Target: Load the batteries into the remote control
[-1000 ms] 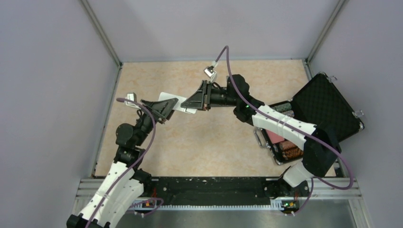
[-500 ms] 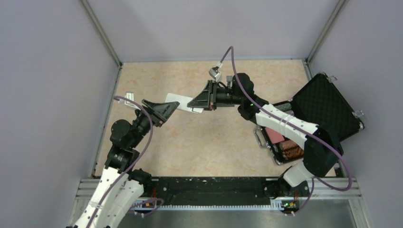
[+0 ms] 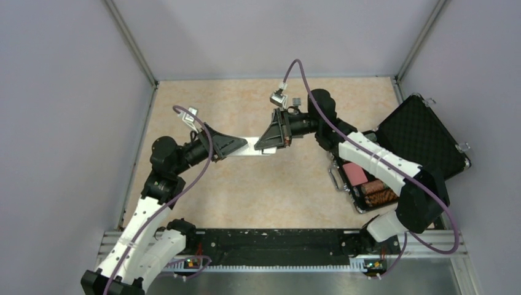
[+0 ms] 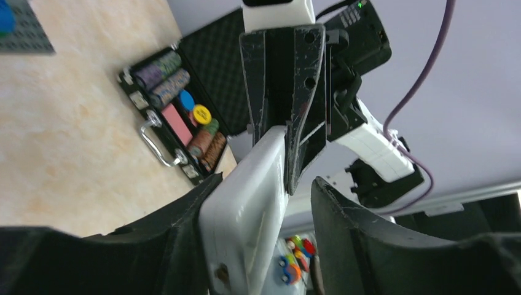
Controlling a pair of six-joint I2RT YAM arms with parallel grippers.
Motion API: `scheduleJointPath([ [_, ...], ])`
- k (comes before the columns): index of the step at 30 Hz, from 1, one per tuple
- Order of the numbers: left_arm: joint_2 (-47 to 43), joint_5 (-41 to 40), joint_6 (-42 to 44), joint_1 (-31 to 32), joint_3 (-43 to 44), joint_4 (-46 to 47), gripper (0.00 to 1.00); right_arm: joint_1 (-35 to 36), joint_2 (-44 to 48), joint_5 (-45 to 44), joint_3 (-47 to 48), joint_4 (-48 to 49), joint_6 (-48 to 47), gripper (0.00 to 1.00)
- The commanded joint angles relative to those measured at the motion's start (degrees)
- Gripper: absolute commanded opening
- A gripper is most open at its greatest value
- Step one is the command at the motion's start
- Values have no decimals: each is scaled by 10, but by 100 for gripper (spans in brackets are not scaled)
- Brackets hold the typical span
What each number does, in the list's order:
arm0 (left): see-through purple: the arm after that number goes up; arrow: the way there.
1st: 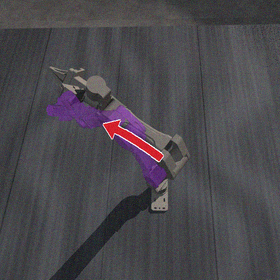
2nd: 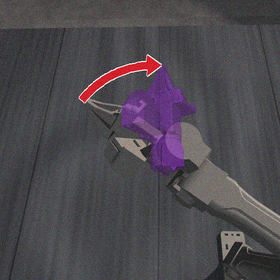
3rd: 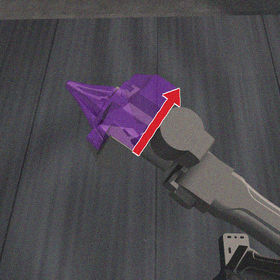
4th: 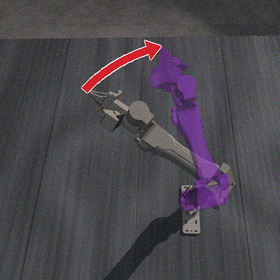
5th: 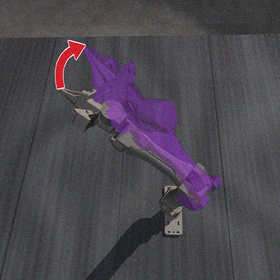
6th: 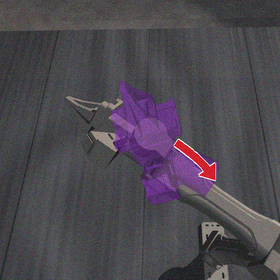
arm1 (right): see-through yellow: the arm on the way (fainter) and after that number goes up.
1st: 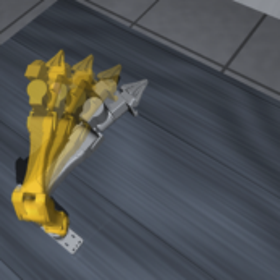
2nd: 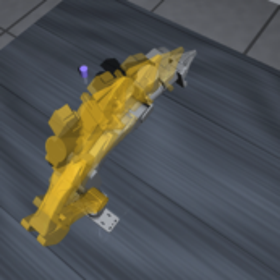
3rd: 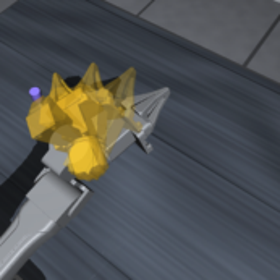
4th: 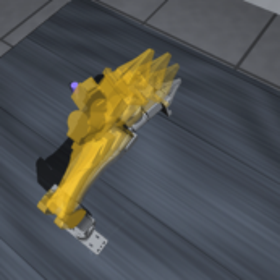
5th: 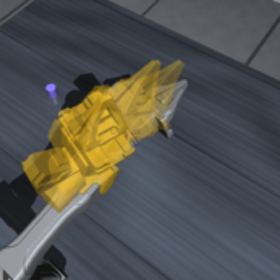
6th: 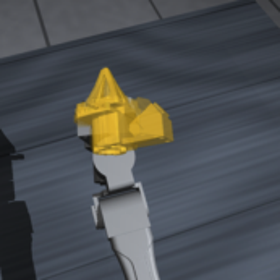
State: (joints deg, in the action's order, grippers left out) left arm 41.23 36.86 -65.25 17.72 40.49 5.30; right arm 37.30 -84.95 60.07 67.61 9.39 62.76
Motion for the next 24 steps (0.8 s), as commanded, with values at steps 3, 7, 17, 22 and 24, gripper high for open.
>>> scheduleJointPath([
  [3,20,129,-32,0,-13,68,47,-14,34,40,16,-35,-23,0],
  [7,34,155,-44,-1,-17,87,37,-18,36,46,11,-57,-38,0],
  [17,67,175,-197,0,-74,278,0,-18,24,15,11,-61,-9,0],
  [22,80,164,-231,-1,-88,309,0,-18,21,7,18,-59,2,4],
  [24,84,168,-233,-1,-88,314,0,-17,19,7,21,-65,0,8],
])
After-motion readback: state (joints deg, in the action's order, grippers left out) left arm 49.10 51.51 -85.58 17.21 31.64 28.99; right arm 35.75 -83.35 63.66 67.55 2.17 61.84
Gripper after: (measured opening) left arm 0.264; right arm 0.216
